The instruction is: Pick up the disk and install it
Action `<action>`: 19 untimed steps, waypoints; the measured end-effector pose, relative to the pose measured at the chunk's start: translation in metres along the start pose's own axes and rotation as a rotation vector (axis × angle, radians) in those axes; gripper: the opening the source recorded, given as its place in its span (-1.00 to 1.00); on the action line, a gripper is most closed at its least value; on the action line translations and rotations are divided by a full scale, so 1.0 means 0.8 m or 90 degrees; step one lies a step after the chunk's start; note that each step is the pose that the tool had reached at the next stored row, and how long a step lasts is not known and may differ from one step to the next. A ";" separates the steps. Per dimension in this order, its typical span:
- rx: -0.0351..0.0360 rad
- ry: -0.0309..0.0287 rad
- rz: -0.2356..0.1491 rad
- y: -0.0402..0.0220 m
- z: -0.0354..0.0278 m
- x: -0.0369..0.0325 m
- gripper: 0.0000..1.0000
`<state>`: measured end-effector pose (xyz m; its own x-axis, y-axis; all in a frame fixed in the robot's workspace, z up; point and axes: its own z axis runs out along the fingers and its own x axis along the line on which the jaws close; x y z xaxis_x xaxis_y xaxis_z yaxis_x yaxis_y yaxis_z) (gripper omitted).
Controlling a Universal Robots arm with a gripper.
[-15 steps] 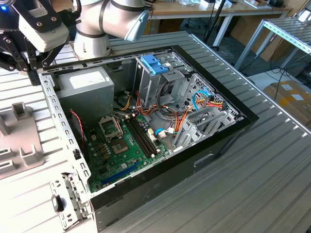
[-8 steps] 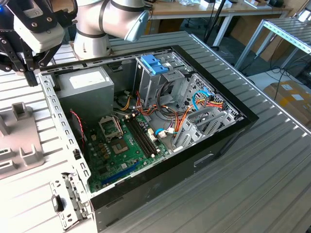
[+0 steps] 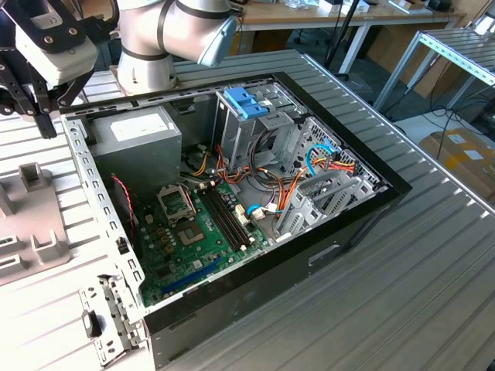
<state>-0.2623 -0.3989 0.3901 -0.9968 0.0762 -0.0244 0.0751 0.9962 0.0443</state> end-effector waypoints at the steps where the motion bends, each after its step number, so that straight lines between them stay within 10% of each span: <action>1: 0.0000 0.0000 0.000 0.0000 0.0000 0.0003 -0.79; 19: 0.0000 -0.0001 0.000 -0.0009 0.0003 0.0118 -0.79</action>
<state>-0.2718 -0.3989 0.3896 -0.9968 0.0762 -0.0245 0.0751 0.9962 0.0444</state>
